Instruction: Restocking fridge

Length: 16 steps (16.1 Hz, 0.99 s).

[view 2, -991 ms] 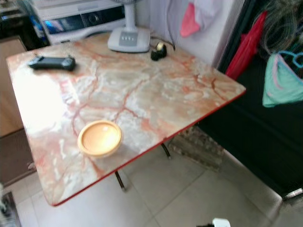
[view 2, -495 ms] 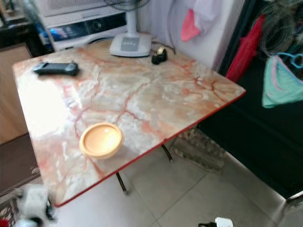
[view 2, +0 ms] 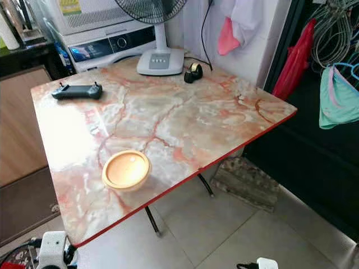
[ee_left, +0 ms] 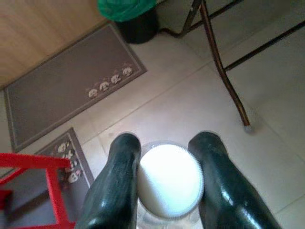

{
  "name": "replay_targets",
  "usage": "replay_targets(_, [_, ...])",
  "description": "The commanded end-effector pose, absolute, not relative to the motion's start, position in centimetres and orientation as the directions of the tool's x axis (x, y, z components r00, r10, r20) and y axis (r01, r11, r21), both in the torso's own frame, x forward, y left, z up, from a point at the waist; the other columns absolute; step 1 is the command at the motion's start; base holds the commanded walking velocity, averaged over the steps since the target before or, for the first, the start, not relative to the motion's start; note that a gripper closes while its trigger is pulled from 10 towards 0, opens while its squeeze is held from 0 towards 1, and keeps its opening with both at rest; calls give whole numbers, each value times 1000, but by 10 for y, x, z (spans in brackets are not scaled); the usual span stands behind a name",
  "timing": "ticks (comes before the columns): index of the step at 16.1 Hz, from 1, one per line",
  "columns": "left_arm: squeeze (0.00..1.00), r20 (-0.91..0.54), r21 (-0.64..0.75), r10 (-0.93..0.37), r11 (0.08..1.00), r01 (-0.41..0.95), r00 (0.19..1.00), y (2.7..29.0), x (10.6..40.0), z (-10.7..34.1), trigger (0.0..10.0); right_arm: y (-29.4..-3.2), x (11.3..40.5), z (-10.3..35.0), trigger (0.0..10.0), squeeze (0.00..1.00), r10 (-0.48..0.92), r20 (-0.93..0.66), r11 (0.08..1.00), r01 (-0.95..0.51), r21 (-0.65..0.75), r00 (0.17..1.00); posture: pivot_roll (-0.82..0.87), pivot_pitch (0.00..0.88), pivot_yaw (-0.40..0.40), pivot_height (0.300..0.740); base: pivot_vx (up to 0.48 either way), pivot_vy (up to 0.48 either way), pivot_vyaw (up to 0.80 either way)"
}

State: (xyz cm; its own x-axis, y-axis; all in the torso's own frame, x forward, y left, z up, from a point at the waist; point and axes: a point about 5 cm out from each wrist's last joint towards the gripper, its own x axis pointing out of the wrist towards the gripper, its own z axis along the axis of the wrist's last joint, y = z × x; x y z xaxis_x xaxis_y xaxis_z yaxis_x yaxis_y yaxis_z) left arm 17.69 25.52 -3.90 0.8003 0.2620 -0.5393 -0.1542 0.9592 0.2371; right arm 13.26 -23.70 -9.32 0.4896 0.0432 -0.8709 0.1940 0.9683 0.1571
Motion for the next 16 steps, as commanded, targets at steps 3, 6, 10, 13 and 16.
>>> replay_targets(3, [0,-545,206,312,950,-236,778,248,143,-54,10000,-237,133,-93,10000,0,43,-863,966,200,165,504,136,76,-37,740,0,0,0])
replay_targets(6, [0,-596,157,345,936,-315,725,247,127,-66,10000,-237,133,-93,10000,0,50,-864,968,190,166,501,146,82,-44,740,0,0,0])
replay_targets(10, [0,-707,165,260,965,-203,658,242,122,-83,10000,-238,134,-92,10000,0,47,-865,968,190,162,499,140,88,-47,740,0,0,0])
replay_targets(13, [0,-761,236,222,970,-59,609,245,127,-87,10000,-238,133,-93,10000,0,27,-867,967,208,149,498,120,84,-30,740,0,0,0])
replay_targets(16, [0,-758,263,222,964,-25,614,251,140,-82,10000,-234,133,-94,10000,0,16,-869,965,220,143,494,115,83,-7,740,0,0,0])
